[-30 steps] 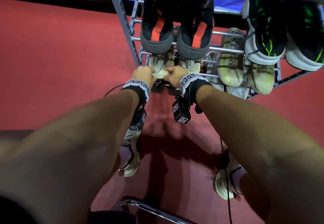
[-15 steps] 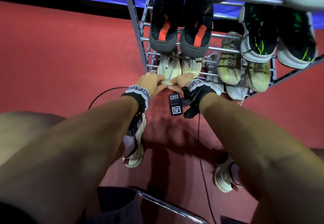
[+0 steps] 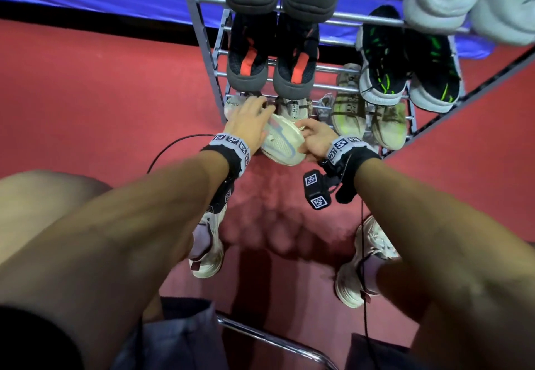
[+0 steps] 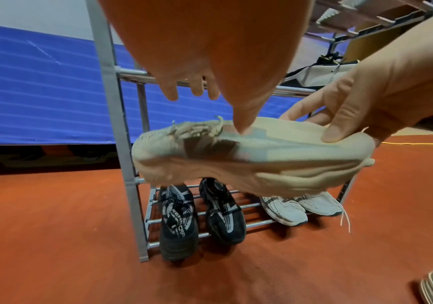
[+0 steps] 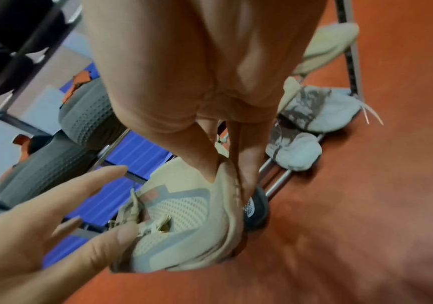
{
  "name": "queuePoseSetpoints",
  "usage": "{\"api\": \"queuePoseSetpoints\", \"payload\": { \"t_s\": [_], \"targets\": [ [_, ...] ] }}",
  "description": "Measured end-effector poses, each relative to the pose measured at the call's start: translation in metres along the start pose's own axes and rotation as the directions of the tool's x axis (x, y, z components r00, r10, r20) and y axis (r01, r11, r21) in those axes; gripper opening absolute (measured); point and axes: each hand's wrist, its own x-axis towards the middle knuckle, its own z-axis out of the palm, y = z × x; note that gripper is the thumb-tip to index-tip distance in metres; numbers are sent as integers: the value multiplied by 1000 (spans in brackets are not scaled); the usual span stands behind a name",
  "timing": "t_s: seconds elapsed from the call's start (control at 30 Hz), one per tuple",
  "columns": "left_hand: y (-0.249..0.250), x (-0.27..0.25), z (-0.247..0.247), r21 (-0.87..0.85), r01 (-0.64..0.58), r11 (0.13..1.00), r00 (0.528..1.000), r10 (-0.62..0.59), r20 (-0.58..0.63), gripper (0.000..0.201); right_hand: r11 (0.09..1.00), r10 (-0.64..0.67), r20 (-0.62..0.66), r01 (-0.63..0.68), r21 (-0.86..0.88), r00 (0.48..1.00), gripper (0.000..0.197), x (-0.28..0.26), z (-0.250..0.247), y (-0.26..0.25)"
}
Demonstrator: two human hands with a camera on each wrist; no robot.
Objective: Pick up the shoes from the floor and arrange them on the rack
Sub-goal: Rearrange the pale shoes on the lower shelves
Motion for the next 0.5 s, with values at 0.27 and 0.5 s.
{"api": "queuePoseSetpoints", "payload": {
  "t_s": [0.27,0.5],
  "targets": [
    [10,3,3,67,-71,995,928,42,371,58,756,-198,192,275,-594,961,60,-18,-17,4],
    [5,-7,8,-183,144,973,893,-48,447,25,291,-339,324,425,-857,884,57,-21,-11,-7]
  ]
}}
